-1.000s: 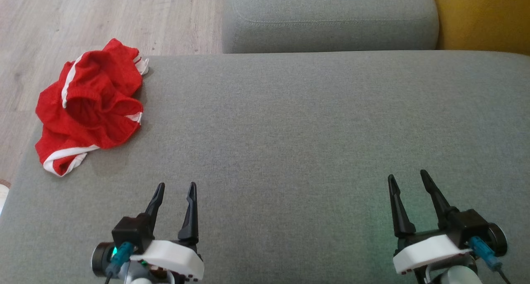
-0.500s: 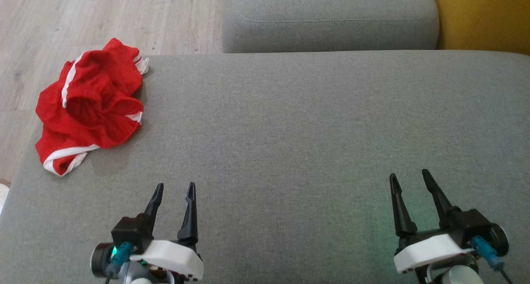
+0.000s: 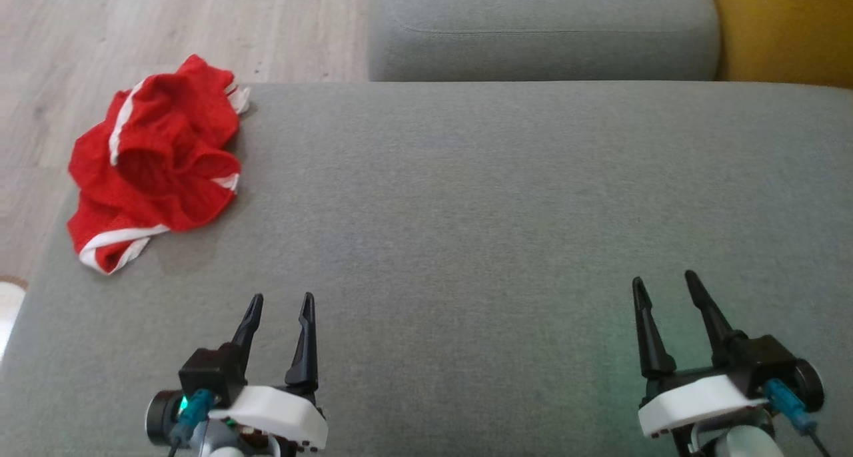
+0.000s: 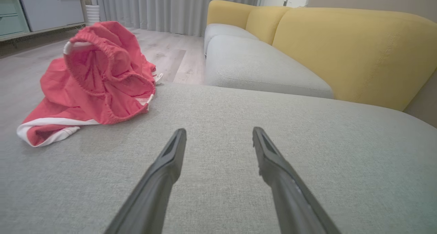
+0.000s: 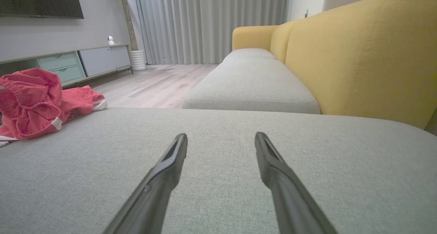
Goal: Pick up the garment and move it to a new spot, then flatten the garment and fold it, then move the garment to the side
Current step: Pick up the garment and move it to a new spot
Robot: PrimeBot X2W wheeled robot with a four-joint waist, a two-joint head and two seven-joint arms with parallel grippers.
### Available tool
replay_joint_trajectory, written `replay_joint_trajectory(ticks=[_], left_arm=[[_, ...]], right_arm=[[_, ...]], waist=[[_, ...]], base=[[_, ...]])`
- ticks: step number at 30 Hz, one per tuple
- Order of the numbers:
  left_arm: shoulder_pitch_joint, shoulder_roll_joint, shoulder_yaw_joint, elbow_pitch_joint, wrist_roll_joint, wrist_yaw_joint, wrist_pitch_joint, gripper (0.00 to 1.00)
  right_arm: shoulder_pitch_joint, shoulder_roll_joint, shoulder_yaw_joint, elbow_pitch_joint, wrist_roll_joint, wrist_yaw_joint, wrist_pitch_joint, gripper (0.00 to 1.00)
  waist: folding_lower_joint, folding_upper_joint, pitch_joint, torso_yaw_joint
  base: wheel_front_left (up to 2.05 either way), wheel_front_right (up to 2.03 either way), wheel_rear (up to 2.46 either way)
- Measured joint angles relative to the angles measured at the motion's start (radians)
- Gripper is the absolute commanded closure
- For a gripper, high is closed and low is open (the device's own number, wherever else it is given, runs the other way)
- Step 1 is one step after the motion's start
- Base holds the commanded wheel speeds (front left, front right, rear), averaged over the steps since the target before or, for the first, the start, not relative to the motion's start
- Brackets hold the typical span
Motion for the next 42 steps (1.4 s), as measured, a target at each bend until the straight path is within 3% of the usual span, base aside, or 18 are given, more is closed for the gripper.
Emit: replay_joint_trajectory(ticks=[6, 23, 31, 42], left_arm=[[-0.004, 0.0, 0.0, -0.006, 0.0, -0.001, 0.0, 0.0], [-0.006, 0.002, 0.074, -0.024, 0.002, -0.002, 0.0, 0.0], [-0.003, 0.002, 0.102, -0.03, 0.002, -0.002, 0.0, 0.0], [-0.007, 0.01, 0.238, -0.126, 0.003, -0.017, 0.0, 0.0]], right_arm=[[0.0, -0.001, -0.01, -0.021, 0.005, 0.0, -0.002, 0.0], [-0.002, -0.001, 0.015, -0.031, 0.019, 0.0, -0.002, 0.0], [-0.006, -0.001, 0.019, -0.031, 0.019, 0.0, -0.002, 0.0], [-0.005, -0.001, 0.021, -0.112, -0.001, 0.0, -0.002, 0.0]], waist=[[0.0, 0.0, 0.002, 0.076], [0.0, 0.0, 0.001, 0.4], [0.0, 0.0, 0.003, 0.423], [-0.0001, 0.0, 0.027, 0.366]], base=[[0.0, 0.0, 0.0], [0.0, 0.0, 0.0], [0.0, 0.0, 0.0], [0.0, 0.0, 0.0]])
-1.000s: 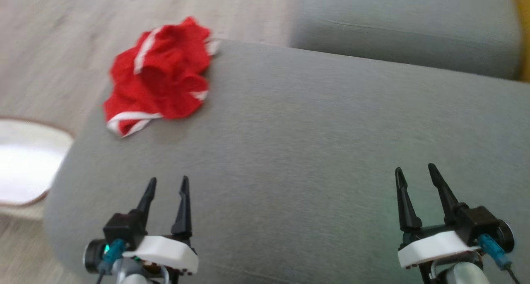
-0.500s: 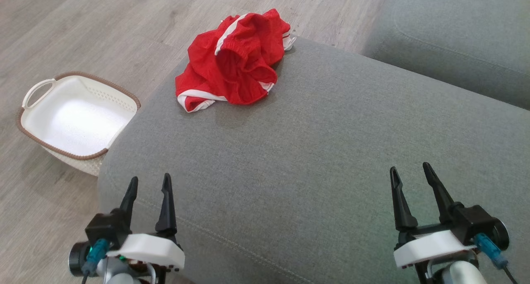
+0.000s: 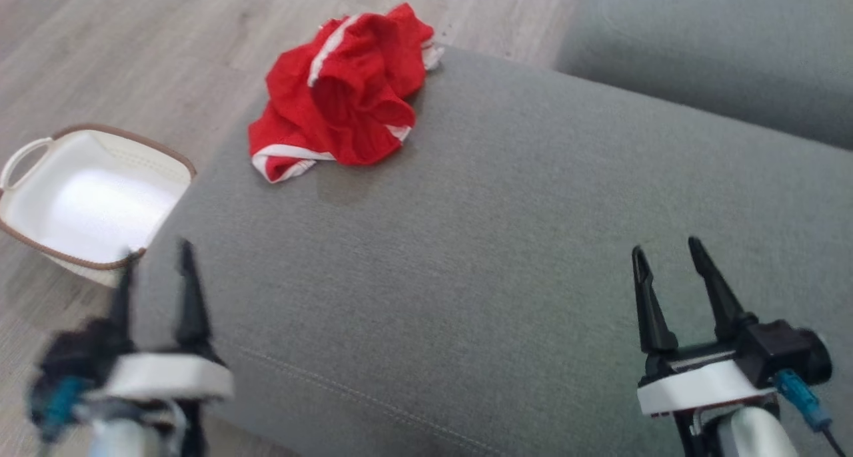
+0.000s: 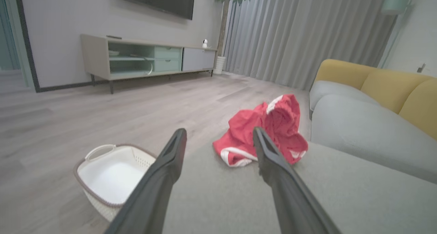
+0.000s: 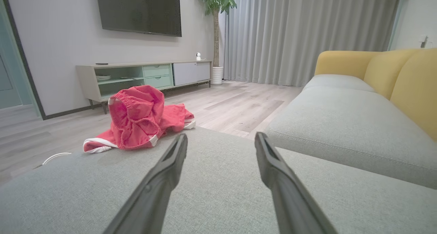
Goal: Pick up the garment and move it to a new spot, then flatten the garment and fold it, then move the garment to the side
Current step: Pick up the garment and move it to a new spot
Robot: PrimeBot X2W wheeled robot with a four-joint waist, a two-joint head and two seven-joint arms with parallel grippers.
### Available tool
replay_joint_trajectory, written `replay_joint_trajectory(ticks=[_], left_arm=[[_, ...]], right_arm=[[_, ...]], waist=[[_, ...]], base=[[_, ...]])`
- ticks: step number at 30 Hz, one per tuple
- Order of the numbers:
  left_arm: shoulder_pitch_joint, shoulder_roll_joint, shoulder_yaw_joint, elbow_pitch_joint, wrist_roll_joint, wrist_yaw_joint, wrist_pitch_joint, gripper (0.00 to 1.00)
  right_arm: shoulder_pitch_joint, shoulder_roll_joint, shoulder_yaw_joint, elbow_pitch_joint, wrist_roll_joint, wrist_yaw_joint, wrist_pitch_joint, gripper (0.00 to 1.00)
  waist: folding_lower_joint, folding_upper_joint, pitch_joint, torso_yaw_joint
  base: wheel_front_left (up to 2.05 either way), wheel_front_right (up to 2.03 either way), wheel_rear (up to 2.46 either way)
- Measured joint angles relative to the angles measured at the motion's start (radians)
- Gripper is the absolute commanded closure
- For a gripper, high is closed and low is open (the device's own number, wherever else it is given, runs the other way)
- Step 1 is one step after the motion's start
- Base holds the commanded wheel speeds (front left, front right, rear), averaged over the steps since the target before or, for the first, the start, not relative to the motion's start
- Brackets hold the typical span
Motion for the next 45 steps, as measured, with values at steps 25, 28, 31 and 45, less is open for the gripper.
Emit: replay_joint_trajectory(ticks=[25, 28, 31, 45], left_arm=[[-0.821, 0.221, -0.077, 0.471, -0.125, -0.161, 0.381, 0.0], [-0.822, 0.221, -0.076, 0.556, -0.126, -0.156, 0.383, 0.0], [-0.83, 0.221, -0.074, 0.651, -0.125, -0.124, 0.362, 0.0], [-0.937, 0.255, -0.073, 0.857, -0.074, -0.038, 0.229, 0.0]], right_arm=[[-0.123, -0.005, 0.025, -0.171, -0.153, 0.0, 0.047, 0.0], [-0.124, -0.005, 0.023, -0.178, -0.166, 0.0, 0.057, 0.0], [-0.124, -0.006, 0.02, -0.189, -0.168, 0.0, 0.062, 0.0], [-0.14, -0.006, 0.034, -0.204, -0.185, 0.0, 0.068, 0.0]], waist=[[0.0004, 0.0, 0.31, -0.239], [0.0003, 0.0, 0.341, -0.252], [0.0002, 0.0, 0.369, -0.258], [0.0001, 0.0, 0.403, -0.28]], base=[[0.0, 0.0, 0.0], [0.0, 0.0, 0.0], [0.0, 0.0, 0.0], [0.0, 0.0, 0.0]])
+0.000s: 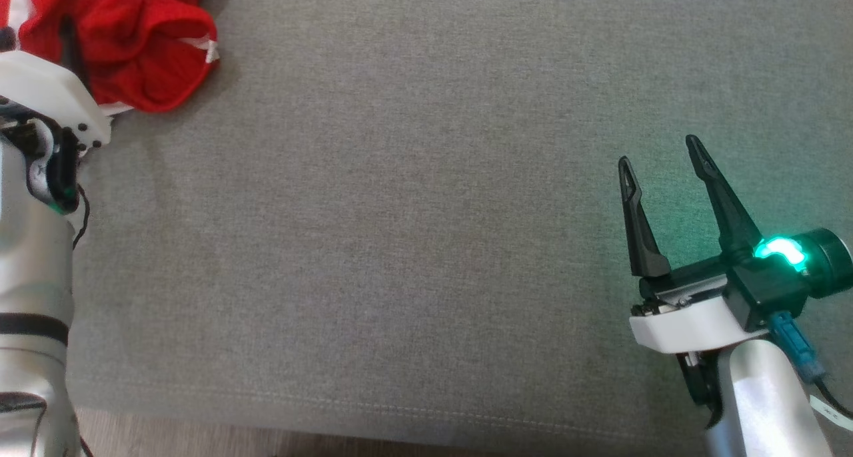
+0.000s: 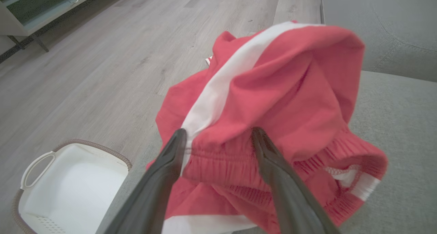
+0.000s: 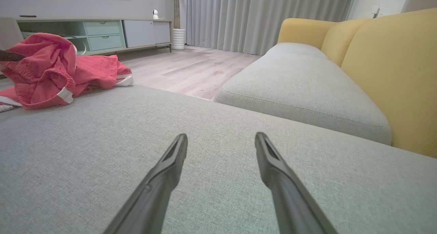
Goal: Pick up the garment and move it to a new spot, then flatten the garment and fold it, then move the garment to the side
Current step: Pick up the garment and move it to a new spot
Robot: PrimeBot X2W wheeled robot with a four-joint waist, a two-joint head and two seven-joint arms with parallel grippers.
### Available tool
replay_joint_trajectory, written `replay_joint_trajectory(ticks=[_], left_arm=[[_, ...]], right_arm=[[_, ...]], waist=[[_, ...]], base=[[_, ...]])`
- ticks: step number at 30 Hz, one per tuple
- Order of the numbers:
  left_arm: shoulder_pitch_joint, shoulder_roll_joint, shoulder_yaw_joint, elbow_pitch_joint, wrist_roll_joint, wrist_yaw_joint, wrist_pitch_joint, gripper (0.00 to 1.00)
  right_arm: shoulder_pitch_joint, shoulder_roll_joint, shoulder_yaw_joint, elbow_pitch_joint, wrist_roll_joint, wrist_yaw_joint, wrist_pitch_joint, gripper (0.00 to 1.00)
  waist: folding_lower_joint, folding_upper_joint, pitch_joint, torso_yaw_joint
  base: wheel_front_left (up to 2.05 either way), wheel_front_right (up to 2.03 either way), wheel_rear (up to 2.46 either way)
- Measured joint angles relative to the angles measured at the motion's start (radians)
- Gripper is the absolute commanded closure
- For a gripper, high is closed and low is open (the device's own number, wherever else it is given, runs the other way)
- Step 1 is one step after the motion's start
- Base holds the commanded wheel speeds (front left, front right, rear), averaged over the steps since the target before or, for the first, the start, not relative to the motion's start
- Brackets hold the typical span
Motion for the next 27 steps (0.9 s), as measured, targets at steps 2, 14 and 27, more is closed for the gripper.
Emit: replay_joint_trajectory(ticks=[2, 14, 27], left_arm=[[-0.006, 0.0, 0.0, 0.012, -0.001, -0.001, -0.001, 0.0], [-0.05, 0.001, -0.021, 0.104, -0.007, -0.027, -0.065, 1.0], [-0.153, 0.054, -0.117, 0.055, 0.075, -0.054, -0.131, 1.0]], right_arm=[[0.0, 0.0, 0.0, -0.001, 0.0, 0.0, 0.0, 0.0], [0.0, 0.0, -0.001, 0.006, 0.002, 0.0, -0.001, 0.0], [0.003, 0.0, -0.002, 0.092, 0.085, 0.0, -0.038, 0.0]], waist=[[0.0, 0.0, 0.003, -0.003], [0.0, 0.0, 0.0, -0.005], [-0.0001, 0.0, -0.142, -0.001]], base=[[0.0, 0.0, 0.0], [0.0, 0.0, 0.0], [0.0, 0.0, 0.0]])
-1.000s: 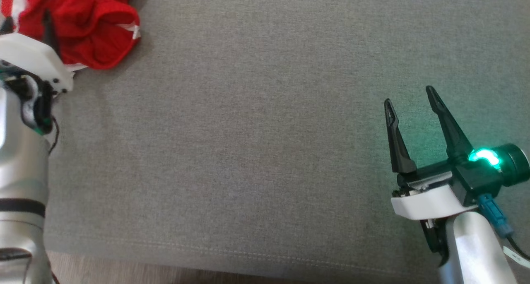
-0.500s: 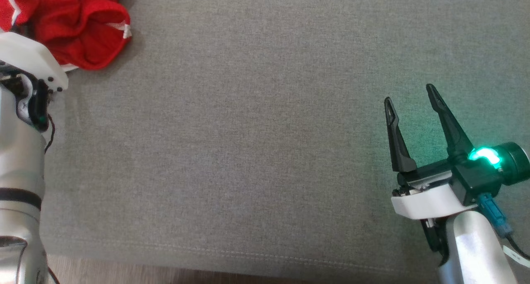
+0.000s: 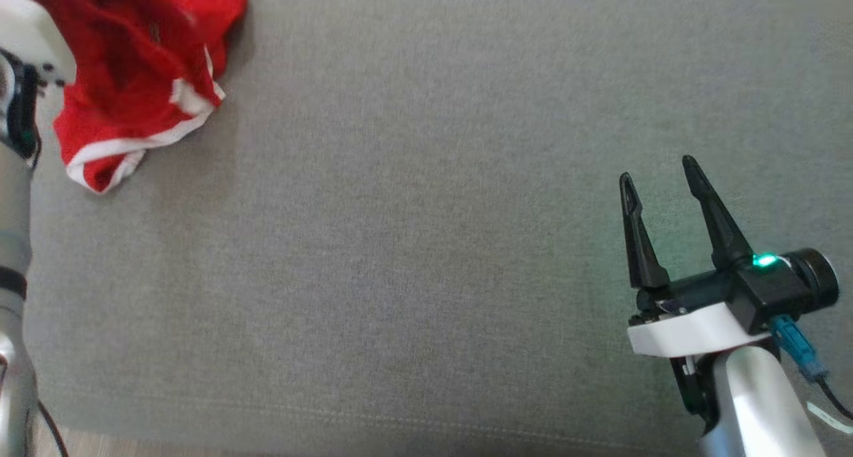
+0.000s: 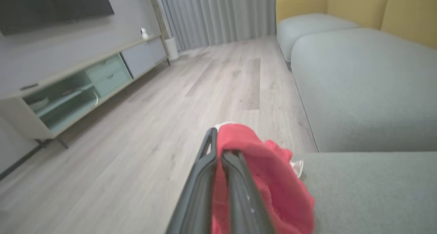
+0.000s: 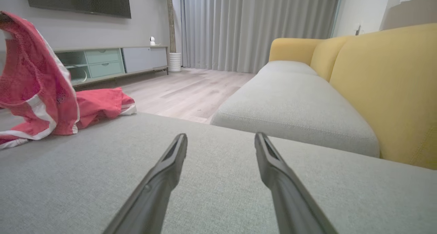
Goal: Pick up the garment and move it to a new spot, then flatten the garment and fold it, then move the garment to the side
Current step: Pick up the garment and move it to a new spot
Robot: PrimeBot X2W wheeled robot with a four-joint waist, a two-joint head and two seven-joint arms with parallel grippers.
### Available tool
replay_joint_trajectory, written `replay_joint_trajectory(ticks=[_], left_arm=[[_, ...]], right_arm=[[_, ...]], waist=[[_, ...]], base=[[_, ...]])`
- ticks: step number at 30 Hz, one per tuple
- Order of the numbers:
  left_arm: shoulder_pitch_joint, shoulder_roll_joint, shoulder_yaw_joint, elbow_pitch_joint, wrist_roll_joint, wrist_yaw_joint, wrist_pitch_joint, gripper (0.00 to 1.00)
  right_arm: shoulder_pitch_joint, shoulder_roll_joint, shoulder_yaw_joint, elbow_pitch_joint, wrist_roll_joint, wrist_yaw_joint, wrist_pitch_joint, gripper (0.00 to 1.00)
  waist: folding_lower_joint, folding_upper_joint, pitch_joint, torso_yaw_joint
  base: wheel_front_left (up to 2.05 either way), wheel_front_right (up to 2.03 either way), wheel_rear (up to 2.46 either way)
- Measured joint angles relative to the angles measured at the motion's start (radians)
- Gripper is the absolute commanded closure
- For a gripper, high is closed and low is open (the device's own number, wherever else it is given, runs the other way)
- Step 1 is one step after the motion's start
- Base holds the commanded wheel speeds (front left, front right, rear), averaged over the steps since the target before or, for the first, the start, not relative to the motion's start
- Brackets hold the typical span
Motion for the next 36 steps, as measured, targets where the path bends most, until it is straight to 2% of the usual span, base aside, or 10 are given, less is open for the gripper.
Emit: replay_joint_trajectory(ticks=[7, 12, 19, 25, 30, 36], left_arm=[[-0.035, -0.006, -0.071, -0.083, 0.017, -0.044, -0.006, 1.0], [-0.035, -0.06, -0.132, -0.165, 0.002, -0.068, 0.027, 1.0], [-0.024, -0.159, -0.26, -0.364, -0.114, -0.07, 0.064, 1.0], [0.079, -0.172, -0.351, -0.517, -0.223, -0.078, 0.081, 1.0], [0.247, -0.181, -0.373, -0.5, -0.289, -0.075, 0.075, 1.0], [0.467, -0.215, -0.373, -0.35, -0.323, -0.024, -0.008, 1.0]], right_arm=[[0.038, 0.0, -0.03, 0.051, 0.06, 0.0, -0.02, 0.0], [0.072, 0.001, -0.051, 0.076, 0.085, 0.0, -0.027, 0.0], [0.082, 0.001, -0.074, 0.089, 0.104, 0.0, -0.029, 0.0], [0.084, 0.001, -0.105, 0.075, 0.111, 0.0, -0.03, 0.0], [0.082, 0.002, -0.119, 0.07, 0.111, 0.0, -0.03, 0.0], [0.08, 0.002, -0.121, 0.06, 0.115, 0.0, -0.03, 0.0]], waist=[[-0.0002, 0.0, -0.117, -0.028], [-0.0002, 0.0, -0.176, -0.075], [-0.0001, 0.0, -0.222, -0.163], [-0.0001, 0.0001, -0.226, -0.236], [0.0003, 0.0001, -0.187, -0.27], [0.0003, 0.0001, -0.147, -0.296]], base=[[0.0, 0.0, 0.0], [0.0, 0.0, 0.0], [0.0, 0.0, 0.0], [0.0, 0.0, 0.0], [0.0, 0.0, 0.0], [0.0, 0.0, 0.0]])
